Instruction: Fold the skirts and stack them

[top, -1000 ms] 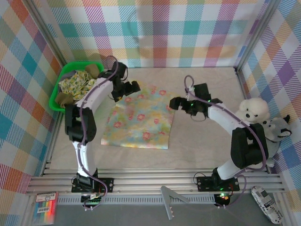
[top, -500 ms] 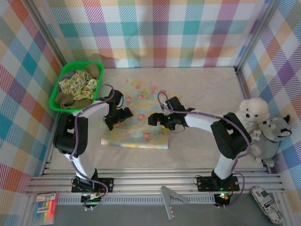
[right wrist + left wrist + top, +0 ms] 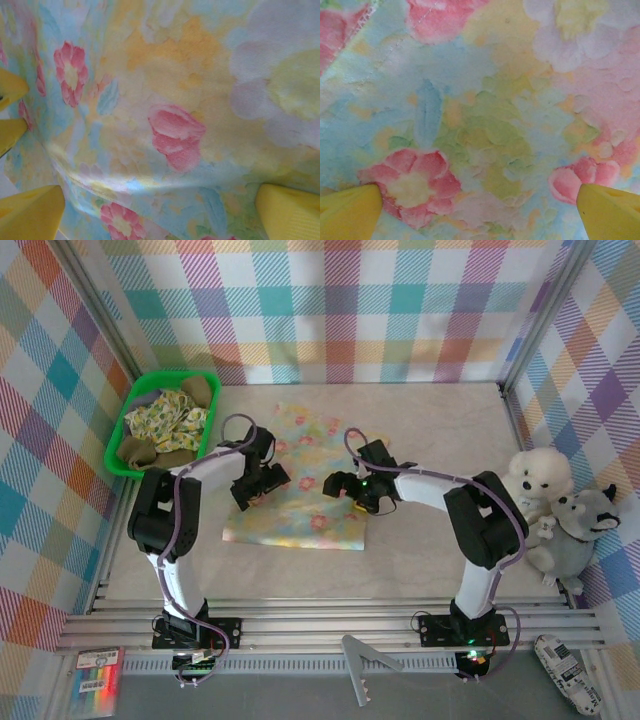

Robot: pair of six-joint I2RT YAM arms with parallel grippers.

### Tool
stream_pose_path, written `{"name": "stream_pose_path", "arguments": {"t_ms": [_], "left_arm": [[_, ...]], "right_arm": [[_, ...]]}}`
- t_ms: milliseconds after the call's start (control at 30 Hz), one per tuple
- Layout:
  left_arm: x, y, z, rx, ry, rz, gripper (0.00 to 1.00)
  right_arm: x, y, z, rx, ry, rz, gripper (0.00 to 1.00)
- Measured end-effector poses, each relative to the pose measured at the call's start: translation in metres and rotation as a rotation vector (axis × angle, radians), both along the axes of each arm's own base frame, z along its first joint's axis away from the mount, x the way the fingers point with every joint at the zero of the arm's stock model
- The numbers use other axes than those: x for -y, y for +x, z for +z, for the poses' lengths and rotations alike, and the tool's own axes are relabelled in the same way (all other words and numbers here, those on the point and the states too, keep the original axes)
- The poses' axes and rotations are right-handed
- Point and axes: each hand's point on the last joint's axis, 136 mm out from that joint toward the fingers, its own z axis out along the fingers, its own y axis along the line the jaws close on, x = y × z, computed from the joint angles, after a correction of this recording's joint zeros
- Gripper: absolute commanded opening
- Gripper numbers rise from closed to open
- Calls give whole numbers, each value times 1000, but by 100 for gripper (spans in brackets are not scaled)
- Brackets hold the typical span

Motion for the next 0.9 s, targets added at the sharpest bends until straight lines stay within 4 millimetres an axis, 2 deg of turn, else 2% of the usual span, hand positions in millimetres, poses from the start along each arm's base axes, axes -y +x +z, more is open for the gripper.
{"name": "stream_pose_path", "arguments": {"t_ms": [200, 300, 367, 467, 567, 667, 700, 900], "left_arm": [[14, 12, 27, 51, -62, -17, 100], [30, 13, 42, 69, -162, -33, 100], [43, 16, 48, 75, -227, -51, 100], [53, 27, 44, 62, -262, -64, 100], [60, 47, 26, 51, -275, -64, 100], [59, 58, 6, 27, -243, -56, 100], [58, 60, 7, 27, -239, -51, 100], [52, 66, 7, 49, -216, -31, 100]], "right_arm": [[14, 5, 8, 4, -1, -10, 99], [5, 0, 21, 19, 45, 24, 99], [-9, -4, 33, 39, 97, 68, 99], [-26, -12, 40, 40, 141, 120, 99], [-34, -15, 33, 18, 142, 136, 99], [-29, -17, 13, -29, 99, 114, 99], [-25, -18, 6, -47, 77, 104, 99], [-21, -14, 4, -42, 68, 65, 99]]}}
